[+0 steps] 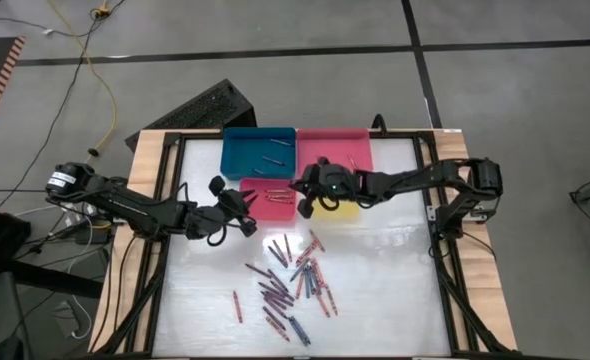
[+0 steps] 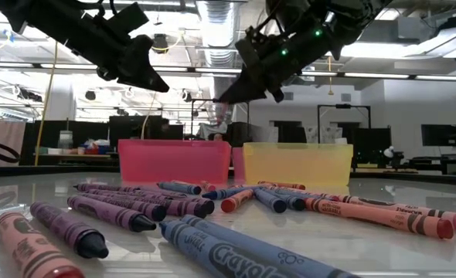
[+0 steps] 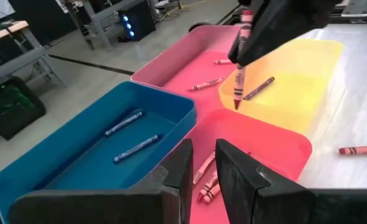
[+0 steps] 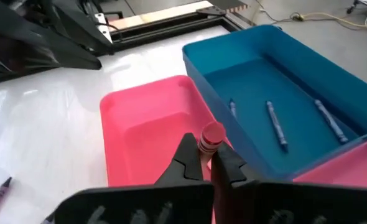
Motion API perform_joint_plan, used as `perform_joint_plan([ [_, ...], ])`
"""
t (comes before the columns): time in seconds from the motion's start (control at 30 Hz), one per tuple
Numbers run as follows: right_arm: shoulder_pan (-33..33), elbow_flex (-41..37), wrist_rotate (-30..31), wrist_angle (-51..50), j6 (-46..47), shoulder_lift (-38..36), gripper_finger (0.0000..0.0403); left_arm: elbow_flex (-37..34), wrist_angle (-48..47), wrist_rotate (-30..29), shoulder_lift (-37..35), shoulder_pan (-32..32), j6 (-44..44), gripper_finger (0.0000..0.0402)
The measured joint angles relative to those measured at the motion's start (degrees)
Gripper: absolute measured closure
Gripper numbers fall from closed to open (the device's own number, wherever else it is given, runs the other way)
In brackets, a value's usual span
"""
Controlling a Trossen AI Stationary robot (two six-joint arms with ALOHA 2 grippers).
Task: Sort crayons
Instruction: Put the red crayon into the red bin
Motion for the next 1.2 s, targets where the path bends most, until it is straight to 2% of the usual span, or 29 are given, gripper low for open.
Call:
perform_joint_plan([
  [0.2, -0.6, 0.2, 0.1, -0.5, 0.0, 0.9, 0.0403, 0.0, -0.8, 0.0, 0.0, 0.0, -1.3, 0.0343],
  [0.33, -0.6, 2.1, -0.2, -0.6, 0.4, 4.9, 0.0403, 0.0, -2.3, 1.4, 0.0, 0.0, -2.3, 0.0343],
  [0.53, -0.6, 8.3, -1.0, -1.1, -0.7, 12.0, 0.04, 0.0, -4.9, 2.6, -0.1, -0.1, -2.9, 0.0343],
  [0.67, -0.6, 12.3, -1.1, -5.0, -1.5, 14.5, 0.0387, 0.0, -7.2, 2.6, -0.6, -0.1, -4.2, 0.0343],
  [0.9, -0.4, 16.0, -1.3, -10.3, -3.6, 16.8, 0.0365, 0.0, -8.9, 2.6, -1.0, -0.1, -5.8, 0.0343],
  [1.2, -0.5, 16.0, -1.0, -14.1, -3.8, 16.9, 0.0384, 0.0, -9.2, 3.0, -1.0, -0.1, -6.6, 0.0343],
])
